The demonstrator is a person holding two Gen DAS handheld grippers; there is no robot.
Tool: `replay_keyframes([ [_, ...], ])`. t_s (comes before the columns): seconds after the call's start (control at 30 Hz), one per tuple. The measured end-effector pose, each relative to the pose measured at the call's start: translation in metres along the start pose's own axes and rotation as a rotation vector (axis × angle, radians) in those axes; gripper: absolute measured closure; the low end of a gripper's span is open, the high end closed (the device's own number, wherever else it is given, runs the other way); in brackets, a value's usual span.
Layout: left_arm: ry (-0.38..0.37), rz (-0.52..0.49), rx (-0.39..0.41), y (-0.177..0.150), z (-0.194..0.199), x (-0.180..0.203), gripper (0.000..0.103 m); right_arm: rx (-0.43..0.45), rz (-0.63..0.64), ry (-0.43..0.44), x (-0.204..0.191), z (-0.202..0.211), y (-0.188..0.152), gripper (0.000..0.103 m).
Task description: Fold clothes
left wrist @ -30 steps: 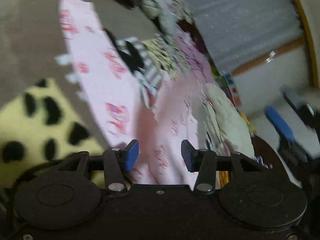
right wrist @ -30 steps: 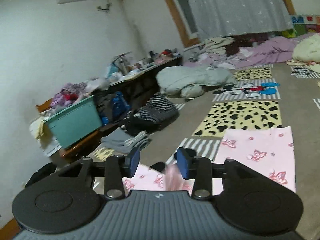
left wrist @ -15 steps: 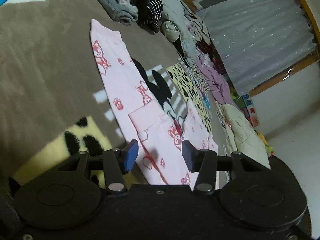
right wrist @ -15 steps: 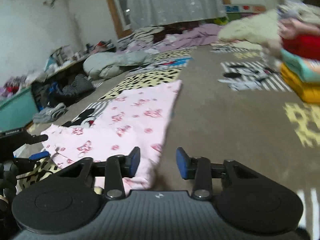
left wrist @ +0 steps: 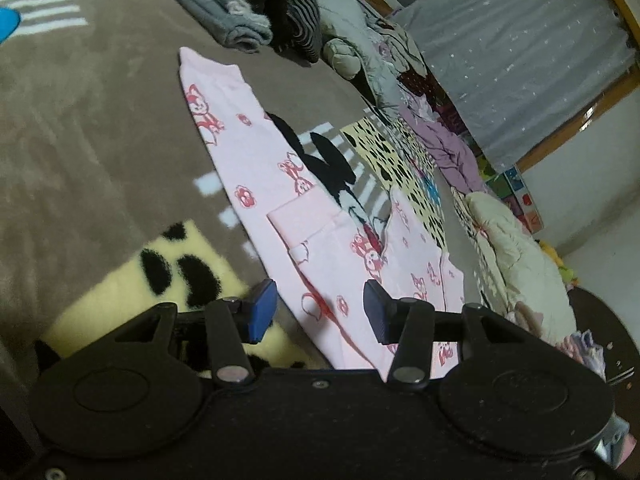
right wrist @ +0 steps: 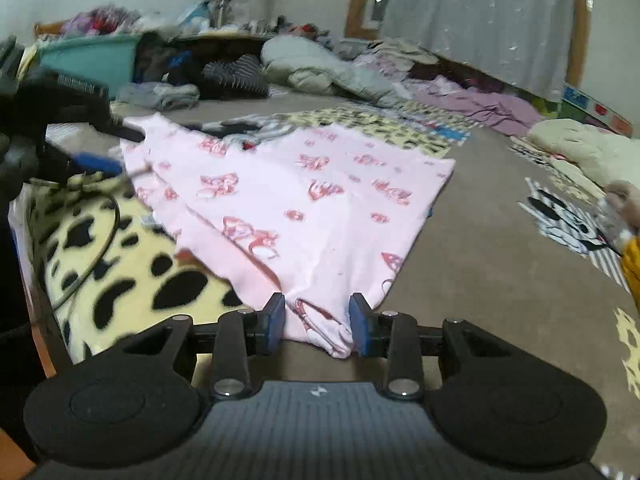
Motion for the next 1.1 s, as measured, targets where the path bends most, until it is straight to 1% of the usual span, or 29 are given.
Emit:
replay_keyframes([
  [0.03, 0.002, -0.005, 0.000, 0.000, 0.000, 0.001, 0.057, 0.026, -0.008, 0.000, 0.002, 0.007, 0.002, 0.067],
  [0.13, 0.012, -0.011, 0.002, 0.000, 0.000, 0.003, 0.057, 0.119, 0.021, -0.005, 0.000, 0.020, 0.006, 0.065],
  [0.17, 0.017, -0.011, 0.003, 0.000, 0.000, 0.004, 0.057, 0.112, 0.023, 0.008, 0.000, 0.016, 0.005, 0.059],
  [0.2, 0.021, -0.011, 0.003, 0.000, 0.000, 0.004, 0.057, 0.094, 0.023, 0.026, 0.000, 0.010, 0.005, 0.058],
  [0.3, 0.038, -0.018, 0.006, 0.001, -0.001, 0.007, 0.058, -0.020, 0.071, 0.079, -0.009, -0.016, -0.007, 0.054],
  [0.33, 0.048, -0.024, 0.008, 0.002, -0.001, 0.008, 0.058, -0.022, 0.064, 0.087, -0.008, -0.016, -0.006, 0.054],
  [0.4, 0.055, -0.033, 0.012, 0.004, -0.001, 0.010, 0.058, -0.005, 0.036, 0.097, -0.006, -0.009, 0.000, 0.056],
  [0.47, 0.060, -0.048, 0.012, 0.007, -0.002, 0.011, 0.059, 0.039, 0.010, 0.106, 0.000, -0.002, 0.001, 0.056],
  [0.53, 0.068, -0.067, 0.007, 0.009, -0.006, 0.013, 0.063, 0.054, -0.011, 0.103, 0.005, -0.001, -0.001, 0.056],
  [0.63, 0.086, -0.095, 0.012, 0.013, -0.012, 0.016, 0.065, 0.056, -0.045, 0.109, 0.014, -0.005, -0.003, 0.056],
  [0.73, 0.111, -0.067, 0.009, 0.018, -0.023, 0.011, 0.067, 0.050, -0.068, 0.126, 0.017, -0.008, -0.004, 0.056],
  [0.8, 0.110, -0.052, 0.005, 0.022, -0.027, 0.011, 0.068, 0.048, -0.080, 0.130, 0.017, -0.011, -0.004, 0.055],
  [0.87, 0.105, -0.041, 0.001, 0.025, -0.031, 0.011, 0.072, 0.051, -0.086, 0.135, 0.016, -0.012, -0.005, 0.053],
  [0.9, 0.103, -0.030, -0.003, 0.026, -0.032, 0.011, 0.076, 0.052, -0.089, 0.139, 0.016, -0.012, -0.006, 0.053],
  [0.97, 0.099, -0.013, -0.009, 0.029, -0.034, 0.011, 0.078, 0.055, -0.099, 0.147, 0.016, -0.013, -0.006, 0.053],
  [1.1, 0.111, -0.029, -0.017, 0.029, -0.037, 0.016, 0.084, 0.066, -0.109, 0.157, 0.016, -0.013, -0.006, 0.052],
])
Point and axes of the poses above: each gripper's, at about its wrist camera, not at the fingertips, and z roughly against the way its jaws point, x to its right, y to its top, the point moved 1 cm from there along -z, roughly the way its jaws point
